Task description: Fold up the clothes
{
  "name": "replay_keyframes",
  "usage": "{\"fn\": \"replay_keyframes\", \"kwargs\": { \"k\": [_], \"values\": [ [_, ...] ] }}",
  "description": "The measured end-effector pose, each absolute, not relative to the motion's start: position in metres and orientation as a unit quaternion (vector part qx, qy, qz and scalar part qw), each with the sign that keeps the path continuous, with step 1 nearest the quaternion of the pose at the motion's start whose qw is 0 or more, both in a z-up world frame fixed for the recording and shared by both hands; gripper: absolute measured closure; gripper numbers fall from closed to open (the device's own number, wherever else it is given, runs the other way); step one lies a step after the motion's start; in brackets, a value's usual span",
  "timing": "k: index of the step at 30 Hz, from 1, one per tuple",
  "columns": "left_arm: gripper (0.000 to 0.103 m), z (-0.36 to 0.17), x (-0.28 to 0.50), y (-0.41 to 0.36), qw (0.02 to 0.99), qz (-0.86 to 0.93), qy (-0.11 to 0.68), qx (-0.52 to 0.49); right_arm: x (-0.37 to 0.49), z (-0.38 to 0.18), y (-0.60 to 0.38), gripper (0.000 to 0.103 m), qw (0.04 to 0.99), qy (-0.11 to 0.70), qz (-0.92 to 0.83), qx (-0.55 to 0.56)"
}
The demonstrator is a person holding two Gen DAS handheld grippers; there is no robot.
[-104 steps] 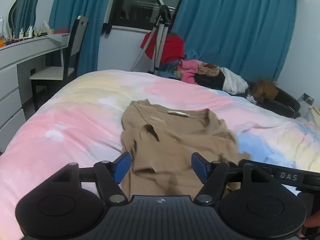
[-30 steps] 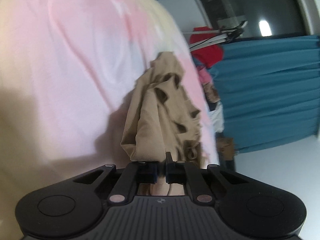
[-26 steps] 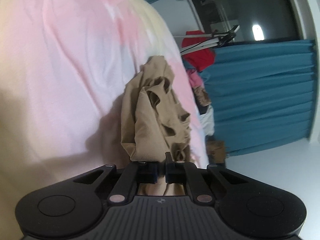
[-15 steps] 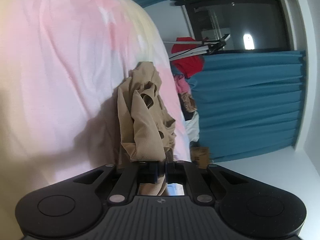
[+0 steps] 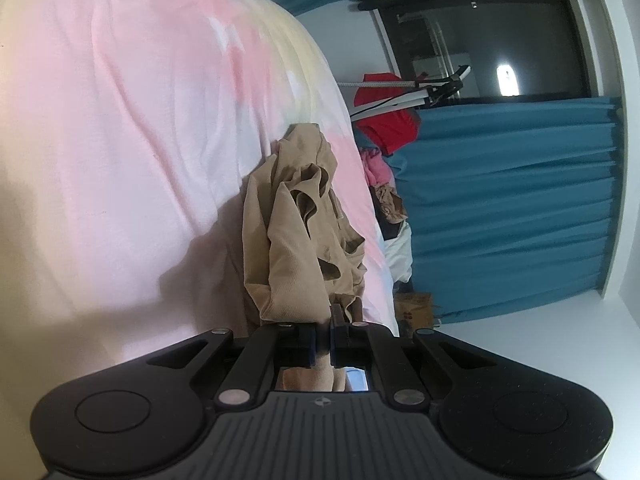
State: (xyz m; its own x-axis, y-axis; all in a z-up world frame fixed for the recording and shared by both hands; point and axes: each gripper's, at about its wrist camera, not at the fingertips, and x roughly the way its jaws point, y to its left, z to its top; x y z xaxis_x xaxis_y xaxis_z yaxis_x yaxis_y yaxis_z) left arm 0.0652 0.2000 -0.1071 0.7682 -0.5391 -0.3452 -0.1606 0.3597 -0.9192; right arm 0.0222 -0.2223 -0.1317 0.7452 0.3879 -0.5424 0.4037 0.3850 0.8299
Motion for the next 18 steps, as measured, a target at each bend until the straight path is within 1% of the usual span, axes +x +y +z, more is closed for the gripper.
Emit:
{"fn": "replay_keyframes", "kwargs": {
  "k": [3,5,8,11,15,17,18],
  "values": [
    [0.098,-0.107,0.067,0.201,0.762,-0.122,0.317,-0.551,0.022,-0.126,-0.228,0.081,0.762,0.347,-0.023,0.547],
    [0.098,-0.106,0.066,0.204,0.766,-0.112,0.311,-0.550,0.019,-0.117,-0.234,0.081,0.785,0.334,-0.072,0.517],
    [0.098,-0.106,0.067,0.208,0.768,-0.106,0.313,-0.549,0.010,-0.101,-0.253,0.081,0.817,0.292,-0.138,0.479],
    [0.097,-0.106,0.067,0.207,0.770,-0.104,0.319,-0.542,0.011,-0.095,-0.263,0.081,0.815,0.283,-0.119,0.492],
    [0.097,-0.107,0.066,0.207,0.772,-0.099,0.327,-0.537,0.015,-0.098,-0.242,0.080,0.795,0.309,-0.028,0.521],
    [0.097,-0.109,0.065,0.208,0.772,-0.095,0.330,-0.535,0.019,-0.105,-0.226,0.072,0.767,0.333,0.039,0.547],
    [0.097,-0.109,0.065,0.208,0.773,-0.094,0.331,-0.534,0.020,-0.108,-0.219,0.058,0.750,0.345,0.072,0.559]
  ]
}}
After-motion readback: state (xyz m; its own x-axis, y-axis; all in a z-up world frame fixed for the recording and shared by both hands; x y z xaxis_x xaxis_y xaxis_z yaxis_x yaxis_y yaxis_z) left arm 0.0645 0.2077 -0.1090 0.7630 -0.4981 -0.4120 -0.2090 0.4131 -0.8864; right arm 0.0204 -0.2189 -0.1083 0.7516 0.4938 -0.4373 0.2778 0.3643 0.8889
